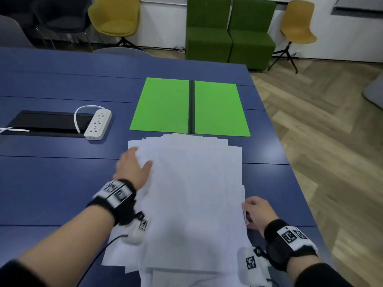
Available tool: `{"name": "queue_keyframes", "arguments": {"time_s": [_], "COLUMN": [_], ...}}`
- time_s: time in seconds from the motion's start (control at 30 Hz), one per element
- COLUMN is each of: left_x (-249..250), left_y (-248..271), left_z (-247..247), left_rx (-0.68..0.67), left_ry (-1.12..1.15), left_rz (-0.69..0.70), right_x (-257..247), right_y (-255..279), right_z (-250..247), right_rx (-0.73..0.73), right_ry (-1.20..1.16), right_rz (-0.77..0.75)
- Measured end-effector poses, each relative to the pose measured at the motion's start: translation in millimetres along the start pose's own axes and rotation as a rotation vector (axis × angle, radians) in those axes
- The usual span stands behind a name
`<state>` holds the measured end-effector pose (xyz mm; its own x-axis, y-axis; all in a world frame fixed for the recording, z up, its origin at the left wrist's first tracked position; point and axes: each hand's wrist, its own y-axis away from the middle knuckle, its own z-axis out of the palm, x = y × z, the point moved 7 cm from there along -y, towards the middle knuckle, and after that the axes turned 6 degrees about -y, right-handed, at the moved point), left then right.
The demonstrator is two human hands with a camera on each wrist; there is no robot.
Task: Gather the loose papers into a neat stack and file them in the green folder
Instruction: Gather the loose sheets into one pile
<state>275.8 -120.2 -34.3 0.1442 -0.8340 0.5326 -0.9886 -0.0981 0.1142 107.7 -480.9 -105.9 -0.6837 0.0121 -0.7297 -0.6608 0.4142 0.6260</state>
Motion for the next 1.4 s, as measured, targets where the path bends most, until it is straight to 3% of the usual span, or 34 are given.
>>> {"name": "queue_keyframes", "arguments": {"time_s": [0.07,0.13,0.3,0.5,0.6,0.7,0.8,0.9,0.97,1.13,1.23,1.4], "left_x": [-56.9,-88.4,-78.1,-70.0,-86.5,-85.0,-82.3,-95.3,-97.5,-91.9,-90.7,-87.9], "left_y": [18.3,40.0,53.7,55.1,58.1,62.9,69.3,78.4,84.7,76.8,72.6,64.7], "left_z": [4.3,11.5,35.9,27.0,22.6,21.7,24.3,33.6,40.6,40.5,41.0,37.3], "left_rx": [-0.097,-0.182,-0.311,-0.234,-0.177,-0.158,-0.113,-0.069,-0.117,-0.149,-0.123,-0.110], "left_ry": [0.024,0.073,0.147,0.358,0.472,0.456,0.554,0.777,0.926,0.746,0.716,0.758], "left_rz": [-0.236,-0.375,-0.312,-0.349,-0.425,-0.363,-0.339,-0.529,-0.634,-0.512,-0.514,-0.531], "right_x": [3.6,4.4,3.3,-2.3,-1.0,1.2,5.3,10.7,10.1,-21.3,-38.3,-33.2], "right_y": [14.6,20.1,17.8,23.0,29.3,32.5,32.2,34.0,31.0,18.1,14.2,1.4], "right_z": [-2.5,-3.6,17.2,25.0,24.3,28.2,28.0,26.0,24.0,15.7,30.9,40.4], "right_rx": [-0.049,-0.037,-0.038,-0.210,-0.321,-0.399,-0.352,-0.278,-0.228,0.036,0.019,-0.095], "right_ry": [-0.050,-0.075,-0.046,0.103,-0.002,-0.069,-0.044,0.095,0.218,0.323,0.375,0.326], "right_rz": [0.014,-0.028,-0.041,0.034,0.049,0.031,0.016,0.025,-0.009,-0.244,-0.280,-0.169]}}
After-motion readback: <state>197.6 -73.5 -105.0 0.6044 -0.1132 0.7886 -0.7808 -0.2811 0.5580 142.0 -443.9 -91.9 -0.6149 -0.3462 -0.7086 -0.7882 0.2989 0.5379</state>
